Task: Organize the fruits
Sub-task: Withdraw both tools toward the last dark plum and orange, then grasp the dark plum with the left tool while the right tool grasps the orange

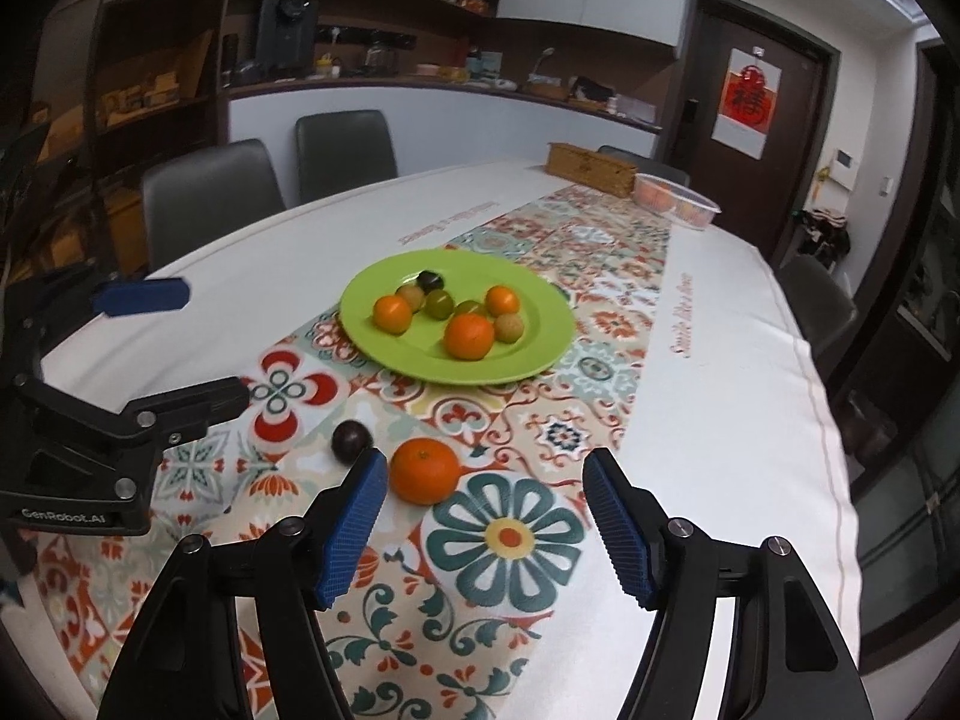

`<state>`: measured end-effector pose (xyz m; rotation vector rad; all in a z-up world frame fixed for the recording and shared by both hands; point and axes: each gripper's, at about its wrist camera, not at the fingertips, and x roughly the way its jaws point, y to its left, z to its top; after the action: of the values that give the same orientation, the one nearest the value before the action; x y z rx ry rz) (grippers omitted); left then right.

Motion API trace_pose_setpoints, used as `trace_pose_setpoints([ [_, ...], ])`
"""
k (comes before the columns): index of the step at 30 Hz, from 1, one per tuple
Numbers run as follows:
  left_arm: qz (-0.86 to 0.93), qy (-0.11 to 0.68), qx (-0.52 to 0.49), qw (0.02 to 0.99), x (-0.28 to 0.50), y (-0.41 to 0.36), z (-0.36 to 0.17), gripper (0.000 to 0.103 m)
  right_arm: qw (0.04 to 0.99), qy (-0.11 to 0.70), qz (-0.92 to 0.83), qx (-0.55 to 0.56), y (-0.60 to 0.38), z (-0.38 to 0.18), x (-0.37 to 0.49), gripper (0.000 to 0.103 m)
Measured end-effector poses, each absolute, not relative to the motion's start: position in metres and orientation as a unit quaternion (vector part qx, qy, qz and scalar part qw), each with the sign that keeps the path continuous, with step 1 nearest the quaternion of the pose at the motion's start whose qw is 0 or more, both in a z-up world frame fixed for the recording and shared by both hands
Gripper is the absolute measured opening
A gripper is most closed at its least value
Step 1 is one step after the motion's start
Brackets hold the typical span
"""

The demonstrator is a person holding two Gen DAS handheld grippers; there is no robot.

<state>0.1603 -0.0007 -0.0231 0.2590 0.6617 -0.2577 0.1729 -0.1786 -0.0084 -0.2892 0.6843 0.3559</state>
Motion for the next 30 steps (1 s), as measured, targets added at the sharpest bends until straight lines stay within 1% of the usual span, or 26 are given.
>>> trace_pose_setpoints([
  [1,-0.137,0.324,0.137,0.926,0.162,-0.001,-0.027,0.081,0.915,0.333,0.175,-0.144,-0.178,-0.011,0.174,0.068],
  [6,-0.17,0.33,0.176,0.912,0.169,-0.005,-0.043,0.07,0.91,0.334,0.172,-0.175,-0.17,-0.024,0.178,0.068],
  [10,-0.198,0.333,0.195,0.901,0.174,-0.009,-0.054,0.065,0.903,0.337,0.181,-0.196,-0.163,-0.035,0.181,0.068],
  [18,-0.241,0.352,0.2,0.882,0.193,-0.015,-0.071,0.049,0.889,0.355,0.212,-0.195,-0.155,-0.054,0.192,0.068],
  [23,-0.261,0.363,0.2,0.872,0.201,-0.019,-0.08,0.046,0.879,0.376,0.228,-0.186,-0.153,-0.064,0.204,0.063],
  [25,-0.264,0.37,0.197,0.869,0.206,-0.019,-0.084,0.045,0.876,0.381,0.235,-0.182,-0.152,-0.067,0.207,0.059],
  [27,-0.265,0.378,0.193,0.866,0.211,-0.019,-0.086,0.042,0.873,0.385,0.24,-0.181,-0.151,-0.069,0.211,0.058],
  [30,-0.267,0.384,0.187,0.864,0.214,-0.02,-0.088,0.041,0.869,0.39,0.246,-0.182,-0.149,-0.072,0.216,0.056],
])
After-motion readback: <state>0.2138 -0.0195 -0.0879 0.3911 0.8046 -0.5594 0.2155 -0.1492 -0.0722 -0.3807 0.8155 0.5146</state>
